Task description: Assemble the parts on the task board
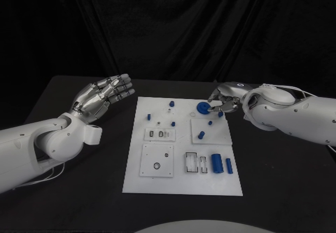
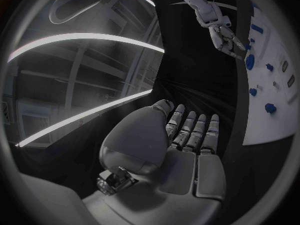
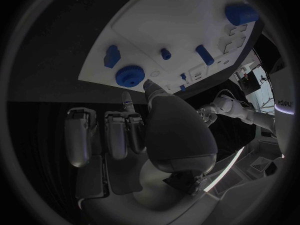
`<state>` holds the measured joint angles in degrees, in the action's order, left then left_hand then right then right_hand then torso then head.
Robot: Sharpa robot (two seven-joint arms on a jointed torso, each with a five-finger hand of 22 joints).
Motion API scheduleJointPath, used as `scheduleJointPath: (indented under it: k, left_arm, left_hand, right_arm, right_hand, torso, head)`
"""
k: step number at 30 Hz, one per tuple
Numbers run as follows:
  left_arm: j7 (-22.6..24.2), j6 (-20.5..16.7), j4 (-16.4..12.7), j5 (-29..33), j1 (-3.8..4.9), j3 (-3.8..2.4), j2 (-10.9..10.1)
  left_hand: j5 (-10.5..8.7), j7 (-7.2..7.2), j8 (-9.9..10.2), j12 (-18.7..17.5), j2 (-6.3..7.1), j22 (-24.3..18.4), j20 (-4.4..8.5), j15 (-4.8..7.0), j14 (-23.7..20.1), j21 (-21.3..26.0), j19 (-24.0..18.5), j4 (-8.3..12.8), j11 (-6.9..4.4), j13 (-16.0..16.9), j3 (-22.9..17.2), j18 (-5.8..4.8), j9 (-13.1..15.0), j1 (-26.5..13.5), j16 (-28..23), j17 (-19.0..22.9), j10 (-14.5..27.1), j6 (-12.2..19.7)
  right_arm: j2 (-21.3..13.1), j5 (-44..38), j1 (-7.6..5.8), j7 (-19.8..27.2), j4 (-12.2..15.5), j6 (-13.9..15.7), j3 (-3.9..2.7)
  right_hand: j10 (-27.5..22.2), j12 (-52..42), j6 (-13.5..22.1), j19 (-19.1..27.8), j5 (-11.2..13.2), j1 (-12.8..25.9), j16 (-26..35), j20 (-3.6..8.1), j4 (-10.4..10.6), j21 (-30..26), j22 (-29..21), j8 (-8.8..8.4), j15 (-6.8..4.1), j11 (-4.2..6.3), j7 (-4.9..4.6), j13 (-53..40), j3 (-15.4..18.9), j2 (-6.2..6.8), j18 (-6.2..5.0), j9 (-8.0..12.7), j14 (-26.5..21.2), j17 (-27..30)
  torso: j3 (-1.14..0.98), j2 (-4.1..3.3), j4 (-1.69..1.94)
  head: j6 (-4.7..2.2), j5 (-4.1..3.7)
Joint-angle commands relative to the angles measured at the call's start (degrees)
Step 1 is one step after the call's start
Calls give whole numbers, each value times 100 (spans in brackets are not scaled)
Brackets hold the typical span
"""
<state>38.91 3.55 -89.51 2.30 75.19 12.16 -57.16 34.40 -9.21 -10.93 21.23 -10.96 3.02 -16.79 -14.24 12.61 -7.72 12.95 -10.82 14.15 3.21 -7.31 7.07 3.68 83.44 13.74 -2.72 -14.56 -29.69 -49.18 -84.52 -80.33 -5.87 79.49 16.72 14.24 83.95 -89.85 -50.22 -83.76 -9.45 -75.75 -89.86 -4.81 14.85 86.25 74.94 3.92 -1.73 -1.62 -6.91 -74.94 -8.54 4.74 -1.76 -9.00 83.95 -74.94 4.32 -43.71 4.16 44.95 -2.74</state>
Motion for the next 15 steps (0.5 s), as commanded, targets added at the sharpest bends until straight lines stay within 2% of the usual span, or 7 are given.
scheduleJointPath:
  k: [1, 9, 12, 13, 15]
  left_arm:
    - [736, 92, 6, 19, -12, -4, 18]
    - [722, 122, 43, 19, -19, -4, 53]
    - [716, 134, 64, 19, -22, -4, 73]
    - [711, 140, 72, 19, -24, -4, 80]
    - [703, 149, 81, 19, -26, -5, 89]
  left_hand:
    - [25, -97, -20, 33, -2, -9, 0, -29, 17, 23, 14, 5, 12, 7, -32, -98, 8, -75, 30, -9, -5, -41]
    - [25, -98, -17, 31, 2, -10, 0, -36, 23, 24, 13, 7, 13, 6, -52, -102, 7, -83, 39, -10, -1, -30]
    - [25, -99, -18, 32, 3, -11, 0, -38, 25, 26, 9, 7, 13, 6, -61, -104, 7, -86, 42, -10, 0, -33]
    - [25, -99, -18, 32, 3, -11, 0, -38, 25, 26, 9, 7, 13, 6, -61, -104, 7, -86, 42, -10, 0, -33]
    - [25, -99, -18, 32, 3, -11, 0, -38, 25, 26, 9, 7, 13, 6, -61, -104, 7, -86, 42, -10, 0, -33]
  right_arm:
    - [36, 7, 19, -66, -43, -20, -5]
    - [154, 7, 45, -104, -150, 5, -6]
    - [198, 7, 59, -120, -193, -3, -6]
    - [213, 7, 64, -126, -208, -14, -6]
    - [238, 7, 72, -136, -231, -34, -6]
  right_hand:
    - [605, -15, 60, -272, 24, 13, -14, -11, -20, 21, 1179, -23, 31, -26, 0, -1506, 21, -6, 44, 12, 605, -1506]
    - [605, -15, 133, -269, -56, -127, -14, -23, -129, 23, 1187, -13, 44, -39, -11, -1506, -9, -30, 43, 50, 605, -1506]
    - [605, -15, 226, -248, -399, -274, -14, -31, -267, 5, 1179, -15, 48, -40, -10, -1506, -61, -56, 36, 91, 605, -1506]
    - [605, -15, 248, -232, -656, -360, -14, -27, -339, -9, 1170, -11, 44, -36, -5, -1506, -111, -70, 30, 103, 605, -1506]
    - [605, -15, 273, -218, -790, -410, -14, -28, -396, -23, 1163, -9, 43, -33, -2, -1506, -147, -78, 26, 118, 605, -1506]
  torso:
    - [0, 2, -6]
    - [-2, 1, -9]
    - [-1, 2, -7]
    - [-1, 2, -7]
    - [-2, 1, -10]
  head:
    - [-6, -10]
    - [-5, -13]
    - [-4, -12]
    - [-4, -12]
    - [-13, -8]
